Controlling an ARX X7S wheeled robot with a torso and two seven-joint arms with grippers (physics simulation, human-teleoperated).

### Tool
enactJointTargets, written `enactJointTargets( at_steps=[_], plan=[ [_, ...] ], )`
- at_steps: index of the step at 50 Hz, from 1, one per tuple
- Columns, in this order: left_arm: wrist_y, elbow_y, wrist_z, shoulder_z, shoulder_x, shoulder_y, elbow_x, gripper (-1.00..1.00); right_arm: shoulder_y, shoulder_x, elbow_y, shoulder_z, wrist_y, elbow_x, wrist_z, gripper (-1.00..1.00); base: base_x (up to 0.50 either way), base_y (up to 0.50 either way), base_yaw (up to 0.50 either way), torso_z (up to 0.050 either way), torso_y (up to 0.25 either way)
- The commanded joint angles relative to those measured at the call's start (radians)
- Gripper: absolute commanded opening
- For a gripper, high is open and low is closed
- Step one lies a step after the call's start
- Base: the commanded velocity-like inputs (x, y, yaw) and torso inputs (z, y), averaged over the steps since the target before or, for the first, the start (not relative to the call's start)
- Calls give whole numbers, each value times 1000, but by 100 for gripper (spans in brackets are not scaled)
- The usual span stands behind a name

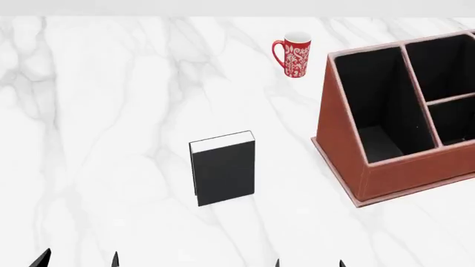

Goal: Pick up the book and place it in the left compartment of the caddy.

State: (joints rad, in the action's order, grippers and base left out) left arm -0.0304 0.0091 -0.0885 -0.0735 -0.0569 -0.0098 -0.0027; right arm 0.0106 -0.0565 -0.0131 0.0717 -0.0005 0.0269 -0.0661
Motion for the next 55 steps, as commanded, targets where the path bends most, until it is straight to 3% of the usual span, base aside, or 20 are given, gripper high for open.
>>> enactJointTargets(
  at_steps=[1, 5, 6, 8, 11, 14, 17, 18, 27, 35, 37, 39, 40, 43, 47, 55],
  plan=[
    [-25, 9, 12, 9, 13, 9, -6, 100, -4, 10, 14, -19, -22, 20, 8, 100, 0, 0, 0, 0, 0],
    [-141, 30, 22, -26, -3, -16, -1, 100, -4, 9, -1, -29, -14, 54, -6, 100, 0, 0, 0, 0, 0],
    [-291, 49, -80, 1, 23, -48, 51, 100, -4, 6, -24, -36, 11, 73, -7, 100, 0, 0, 0, 0, 0],
    [-315, 127, -99, 3, 20, -37, 55, 100, 5, 3, -87, -38, 32, 70, -29, 100, 0, 0, 0, 0, 0],
    [-365, 235, -7, 26, 8, -43, -69, 100, 17, -2, -242, -50, 106, 101, -55, 100, 0, 0, 0, 0, 0],
    [-429, 303, -64, -39, -32, -48, 50, 100, 22, -14, -394, -53, 180, 122, -75, 100, 0, 0, 0, 0, 0],
    [-469, 344, -45, -68, -61, -62, 68, 100, 15, -24, -482, -54, 236, 136, -91, 100, 0, 0, 0, 0, 0],
    [-530, 386, -46, -121, -98, -80, 144, 100, 5, -27, -540, -60, 281, 145, -105, 100, 0, 0, 0, 0, 0],
    [-698, 719, -1, -109, -143, -89, 168, 100, -28, -56, -769, -74, 429, 178, -160, 100, 0, 0, 0, 0, 0],
    [-899, 1011, 21, -175, -182, -120, 267, 100, -76, -69, -939, -90, 581, 227, -219, 100, 0, 0, 0, 0, 0],
    [-883, 1038, 135, -178, -115, -105, 411, 100, -96, -70, -998, -101, 633, 250, -240, 100, 0, 0, 0, 0, 0],
    [-799, 1038, 340, -141, 33, -81, 627, 100, -105, -74, -1028, -110, 652, 271, -254, 100, 0, 0, 0, 0, 0],
    [-755, 1038, 362, -120, 56, -69, 641, 100, -105, -119, -1034, -104, 633, 331, -317, 100, 0, 0, 0, 0, 0],
    [-703, 1038, 337, -82, 57, -45, 620, 100, -104, -298, -1034, -43, 535, 475, -528, 100, 0, 0, 0, 0, 0],
    [-638, 1038, 305, -9, 57, -8, 557, 100, -96, -436, -1033, 3, 429, 562, -677, 100, 0, 0, 0, 0, 0],
    [-524, 1038, 250, 95, 57, 68, 493, 100, -24, -507, -1017, -32, 294, 609, -743, 100, 0, 0, 0, 0, 0]
  ],
)
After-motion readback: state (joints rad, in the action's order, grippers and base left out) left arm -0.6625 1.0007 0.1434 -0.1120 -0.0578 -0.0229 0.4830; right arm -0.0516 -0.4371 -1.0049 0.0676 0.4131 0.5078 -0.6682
